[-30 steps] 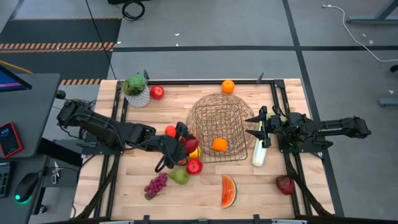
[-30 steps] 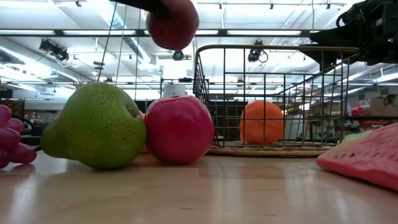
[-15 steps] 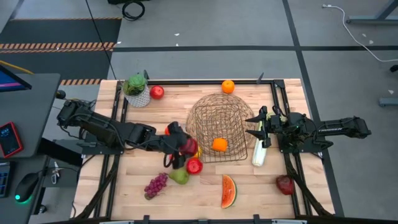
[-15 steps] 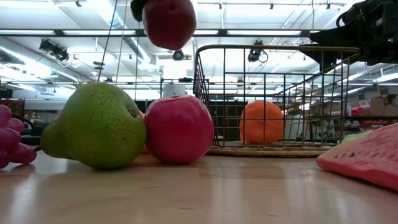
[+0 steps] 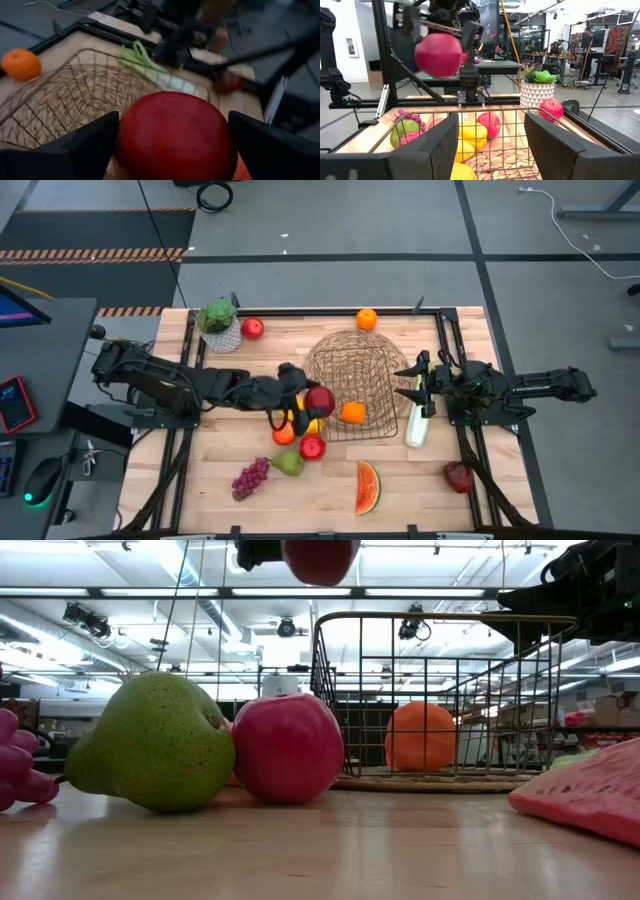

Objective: Build produce basket
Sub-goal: Put the pomegranate into the wire basket

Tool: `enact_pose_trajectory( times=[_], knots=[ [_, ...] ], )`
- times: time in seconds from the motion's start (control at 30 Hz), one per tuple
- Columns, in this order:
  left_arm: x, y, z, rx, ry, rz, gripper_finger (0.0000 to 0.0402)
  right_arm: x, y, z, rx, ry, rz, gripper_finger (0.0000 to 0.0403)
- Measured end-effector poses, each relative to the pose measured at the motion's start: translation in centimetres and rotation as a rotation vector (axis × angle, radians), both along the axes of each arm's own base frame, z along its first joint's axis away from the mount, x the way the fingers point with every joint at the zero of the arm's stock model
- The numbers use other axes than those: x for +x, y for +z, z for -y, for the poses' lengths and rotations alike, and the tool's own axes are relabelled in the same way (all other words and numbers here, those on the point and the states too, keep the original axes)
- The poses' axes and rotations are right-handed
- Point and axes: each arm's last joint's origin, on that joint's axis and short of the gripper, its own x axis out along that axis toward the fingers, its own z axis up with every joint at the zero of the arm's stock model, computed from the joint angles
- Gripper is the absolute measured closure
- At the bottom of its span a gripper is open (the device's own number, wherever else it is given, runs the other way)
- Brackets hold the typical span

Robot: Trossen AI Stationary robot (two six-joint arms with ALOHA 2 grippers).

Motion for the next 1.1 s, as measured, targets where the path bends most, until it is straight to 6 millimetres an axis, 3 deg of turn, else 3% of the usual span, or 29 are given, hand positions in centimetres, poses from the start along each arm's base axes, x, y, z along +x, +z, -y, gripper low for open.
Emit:
enact_pose_trajectory(
  times=[0.37, 0.6, 1.1],
  knots=[
    [0.4, 0.0, -3.0, -0.347, 0.224, 0.083, 0.003, 0.0, 0.0, 0.0, 0.0, 0.0, 0.0, 0.0172],
    [0.9, 0.4, -4.3, -0.458, 0.093, 0.095, 0.003, 0.0, 0.0, 0.0, 0.0, 0.0, 0.0, 0.0172],
    [5.2, -2.3, -7.6, -0.304, -0.032, 0.043, 0.003, 0.0, 0.0, 0.0, 0.0, 0.0, 0.0, 0.0172]
  ],
)
